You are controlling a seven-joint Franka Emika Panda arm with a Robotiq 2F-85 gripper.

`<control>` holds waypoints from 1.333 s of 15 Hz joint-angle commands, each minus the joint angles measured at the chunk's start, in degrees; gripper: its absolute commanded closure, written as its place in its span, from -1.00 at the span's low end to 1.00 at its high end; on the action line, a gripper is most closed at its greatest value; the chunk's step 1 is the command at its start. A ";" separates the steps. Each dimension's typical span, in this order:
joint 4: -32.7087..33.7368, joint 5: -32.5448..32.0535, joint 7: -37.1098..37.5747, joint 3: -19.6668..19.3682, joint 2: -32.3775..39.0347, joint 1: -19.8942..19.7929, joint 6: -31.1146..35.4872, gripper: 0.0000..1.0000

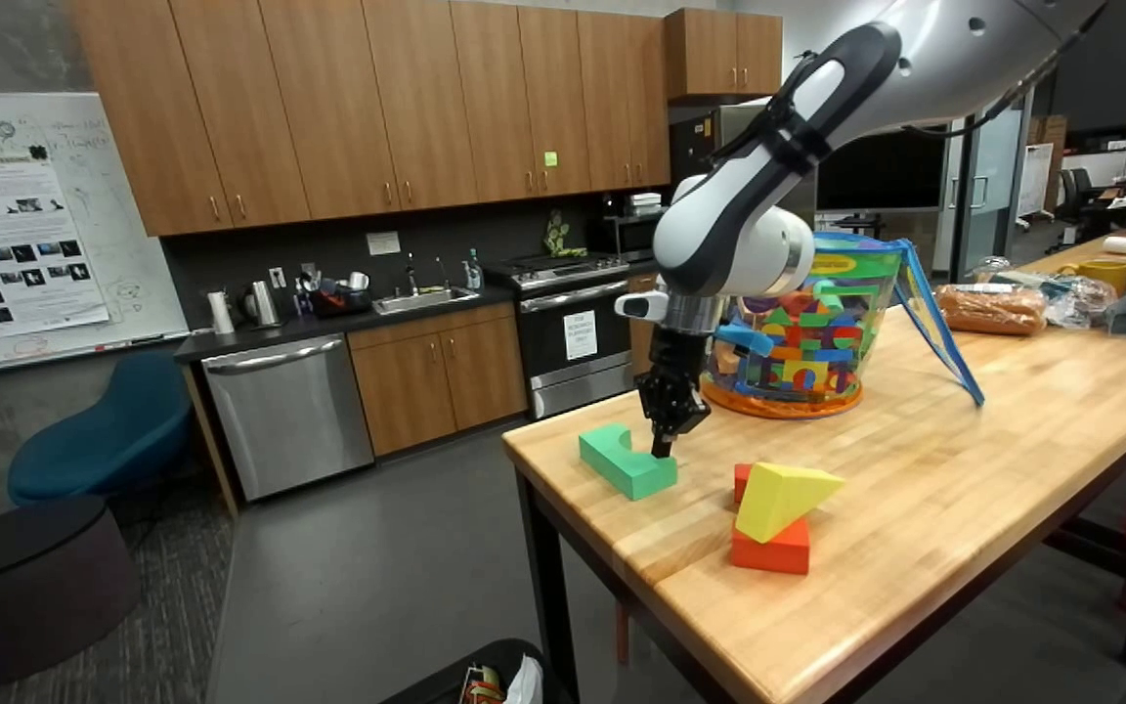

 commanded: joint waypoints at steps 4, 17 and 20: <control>-1.28 -0.69 0.72 0.01 -0.58 -0.15 3.95 1.00; -2.75 -0.24 0.35 0.19 0.20 -0.23 6.01 1.00; -2.72 -0.82 0.72 0.09 0.81 -0.34 7.09 1.00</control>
